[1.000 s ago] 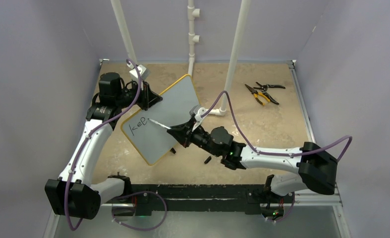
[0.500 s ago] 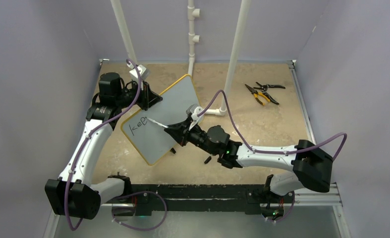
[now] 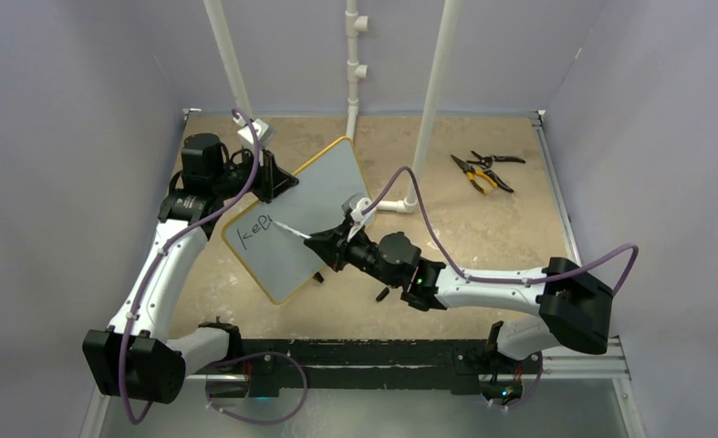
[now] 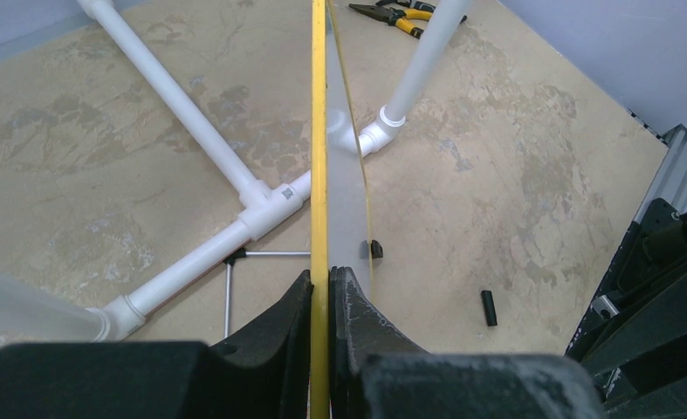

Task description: Write a sentence on the whiteboard

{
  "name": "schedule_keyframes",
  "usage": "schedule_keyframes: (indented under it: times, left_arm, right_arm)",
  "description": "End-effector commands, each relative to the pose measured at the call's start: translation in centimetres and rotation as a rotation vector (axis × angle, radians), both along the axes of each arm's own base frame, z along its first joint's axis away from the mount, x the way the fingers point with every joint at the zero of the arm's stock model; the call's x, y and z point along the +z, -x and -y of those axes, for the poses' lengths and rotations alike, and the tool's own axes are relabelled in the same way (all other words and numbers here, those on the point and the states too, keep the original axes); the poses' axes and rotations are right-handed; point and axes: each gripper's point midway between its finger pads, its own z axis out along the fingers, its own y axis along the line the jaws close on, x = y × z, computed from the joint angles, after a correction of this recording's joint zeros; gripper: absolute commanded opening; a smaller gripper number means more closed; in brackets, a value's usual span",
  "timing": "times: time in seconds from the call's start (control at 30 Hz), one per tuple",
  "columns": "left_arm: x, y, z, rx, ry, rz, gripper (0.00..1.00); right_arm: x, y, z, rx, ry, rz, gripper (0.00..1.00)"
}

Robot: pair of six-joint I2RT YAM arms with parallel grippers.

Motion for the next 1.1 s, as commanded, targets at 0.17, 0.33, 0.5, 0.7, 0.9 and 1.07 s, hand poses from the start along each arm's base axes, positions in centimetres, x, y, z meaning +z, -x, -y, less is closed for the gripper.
schedule_keyframes:
  times: [0.17, 0.33, 0.5, 0.7, 0.9, 1.07]
  left_arm:
    - [0.7, -0.1, 0.0, -0.022, -0.003, 0.053, 0.0]
    - [0.6, -0.1, 0.0, -0.022, -0.003, 0.053, 0.0]
    - [0.5, -0.2, 0.0, -0.022, -0.003, 0.05, 0.0]
    - [0.2, -0.2, 0.0, -0.026, 0.0, 0.043, 0.0]
    - [-0.1, -0.1, 0.0, -0.027, 0.003, 0.041, 0.0]
    - [-0.3, -0.1, 0.0, -0.03, 0.01, 0.034, 0.0]
  right_arm:
    - [-2.9, 0.7, 1.2, -0.001, 0.054, -0.087, 0.0]
    - [-3.4, 1.2, 1.4, 0.016, 0.061, -0.1, 0.0]
    - [-0.7, 1.9, 1.9, 0.045, -0.014, -0.05, 0.0]
    - [3.0, 1.1, 2.1, 0.005, -0.075, 0.011, 0.0]
    - [4.3, 0.2, 0.7, -0.003, -0.088, 0.056, 0.0]
    - [4.6, 0.3, -0.2, 0.023, -0.092, 0.072, 0.0]
